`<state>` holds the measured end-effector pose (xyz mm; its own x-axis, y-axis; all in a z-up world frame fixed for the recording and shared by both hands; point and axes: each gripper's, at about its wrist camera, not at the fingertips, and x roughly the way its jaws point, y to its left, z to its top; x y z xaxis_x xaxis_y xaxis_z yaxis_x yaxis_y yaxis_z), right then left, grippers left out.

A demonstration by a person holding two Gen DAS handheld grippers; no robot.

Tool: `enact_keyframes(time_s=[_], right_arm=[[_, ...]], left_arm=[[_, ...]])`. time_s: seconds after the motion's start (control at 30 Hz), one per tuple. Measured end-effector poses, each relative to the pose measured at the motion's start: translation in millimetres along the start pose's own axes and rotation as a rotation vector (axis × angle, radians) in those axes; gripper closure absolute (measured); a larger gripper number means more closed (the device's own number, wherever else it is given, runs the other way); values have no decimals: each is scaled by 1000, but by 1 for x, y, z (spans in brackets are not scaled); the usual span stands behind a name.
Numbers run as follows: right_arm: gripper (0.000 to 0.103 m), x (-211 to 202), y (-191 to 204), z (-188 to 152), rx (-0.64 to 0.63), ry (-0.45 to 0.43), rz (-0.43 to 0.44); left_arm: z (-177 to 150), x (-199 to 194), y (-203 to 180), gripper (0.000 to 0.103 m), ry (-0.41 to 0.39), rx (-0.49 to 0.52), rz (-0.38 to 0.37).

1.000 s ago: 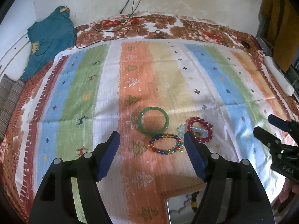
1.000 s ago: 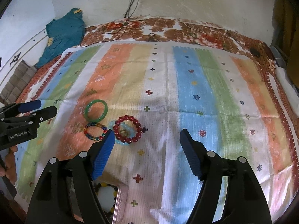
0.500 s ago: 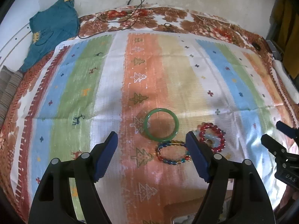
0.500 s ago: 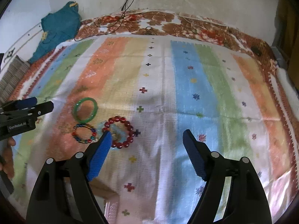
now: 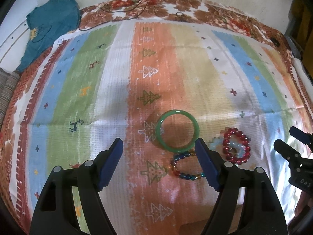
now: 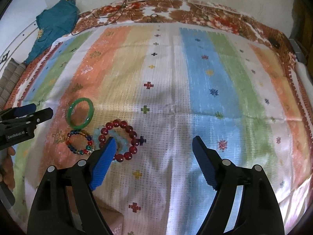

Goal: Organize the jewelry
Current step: 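Move both open grippers toward the green bangle and red bead bracelet, then close left gripper on green jade bangle while right gripper grasps red bead bracelet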

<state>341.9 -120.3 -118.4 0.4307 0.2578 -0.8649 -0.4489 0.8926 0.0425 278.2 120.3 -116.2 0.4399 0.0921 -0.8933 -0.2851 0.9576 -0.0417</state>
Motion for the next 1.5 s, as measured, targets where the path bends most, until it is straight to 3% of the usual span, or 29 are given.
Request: enact_keyframes(time_s=[0.17,0.87,0.97,1.2,1.27,1.33,1.37,1.4,1.43,1.5], right_arm=[[23,16,5,1,-28,24,-7],[23,71,21,12,-99,119,-43],[23,77,20,13,-86,125,-45],[23,87,25,13,-114,129,-52],[24,87,23,12,-116,125,-46],[29,87,21,10,-113,128,-32],[36,87,19,10,-108,131,-21],[41,86,19,9,-109,132,-15],[52,85,19,9,-116,131,-12],[76,83,21,8,-128,133,-2]], left_arm=[[6,7,6,28,-6,-37,19],[11,59,1,28,55,-16,20],[12,66,6,35,61,-42,34],[10,81,7,37,85,-32,27],[9,84,7,43,87,-16,47],[8,84,7,61,78,-12,67],[8,83,8,66,79,-12,61],[8,83,10,80,79,-9,62],[8,83,11,92,80,-7,67],[7,83,14,96,80,-14,64]])
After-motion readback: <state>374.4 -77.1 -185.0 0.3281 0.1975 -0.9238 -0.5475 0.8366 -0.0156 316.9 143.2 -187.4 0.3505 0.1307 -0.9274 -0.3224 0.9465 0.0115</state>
